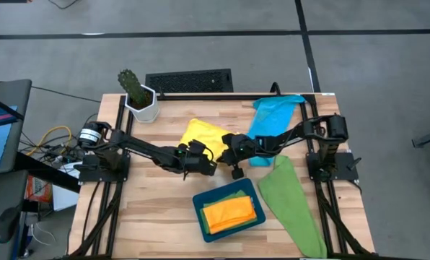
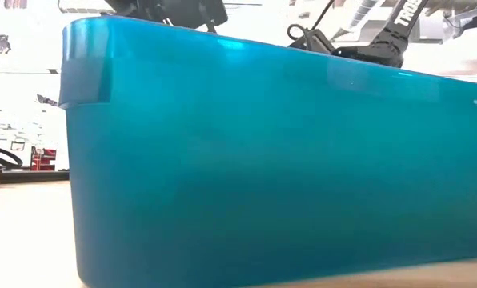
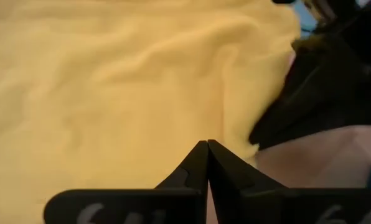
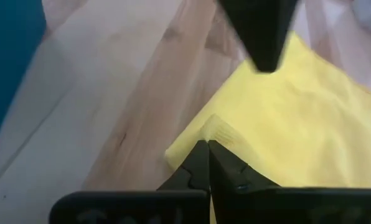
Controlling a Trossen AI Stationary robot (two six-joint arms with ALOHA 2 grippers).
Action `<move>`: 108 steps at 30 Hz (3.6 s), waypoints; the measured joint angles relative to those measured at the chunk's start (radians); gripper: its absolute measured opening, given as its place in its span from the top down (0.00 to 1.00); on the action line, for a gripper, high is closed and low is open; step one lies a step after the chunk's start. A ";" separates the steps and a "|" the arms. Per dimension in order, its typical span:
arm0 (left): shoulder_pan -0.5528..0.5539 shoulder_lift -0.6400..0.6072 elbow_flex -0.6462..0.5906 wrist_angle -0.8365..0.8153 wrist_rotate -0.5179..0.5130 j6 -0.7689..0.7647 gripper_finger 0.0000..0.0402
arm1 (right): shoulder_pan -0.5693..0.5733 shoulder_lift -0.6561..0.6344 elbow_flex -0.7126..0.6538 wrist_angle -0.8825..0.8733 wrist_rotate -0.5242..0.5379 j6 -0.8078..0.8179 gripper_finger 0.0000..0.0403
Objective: Fold microfiber towels
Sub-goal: Fold the yellow microfiber towel
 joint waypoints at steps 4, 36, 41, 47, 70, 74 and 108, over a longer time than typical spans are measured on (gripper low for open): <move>0.000 0.000 -0.003 -0.030 -0.023 -0.005 1.00 | 0.006 0.039 0.018 -0.006 0.000 -0.002 0.94; -0.001 0.000 -0.122 0.077 -0.009 -0.089 1.00 | -0.017 0.161 0.209 -0.085 -0.026 0.024 0.72; -0.001 0.000 -0.122 0.077 -0.001 -0.088 1.00 | -0.021 0.170 0.239 -0.112 -0.026 0.025 0.63; -0.008 -0.017 -0.121 0.070 0.007 -0.074 1.00 | -0.068 0.072 0.246 -0.211 -0.027 0.021 0.57; -0.008 0.004 -0.120 0.401 0.057 0.165 1.00 | -0.220 -0.458 -0.068 -0.629 -0.319 -0.034 0.63; 0.006 0.068 -0.119 0.585 0.160 0.262 1.00 | -0.133 -0.436 -0.164 -0.327 -0.294 -0.036 0.65; 0.141 0.266 -0.073 0.676 0.373 0.219 1.00 | -0.020 -0.044 -0.150 -0.124 -0.219 -0.105 0.74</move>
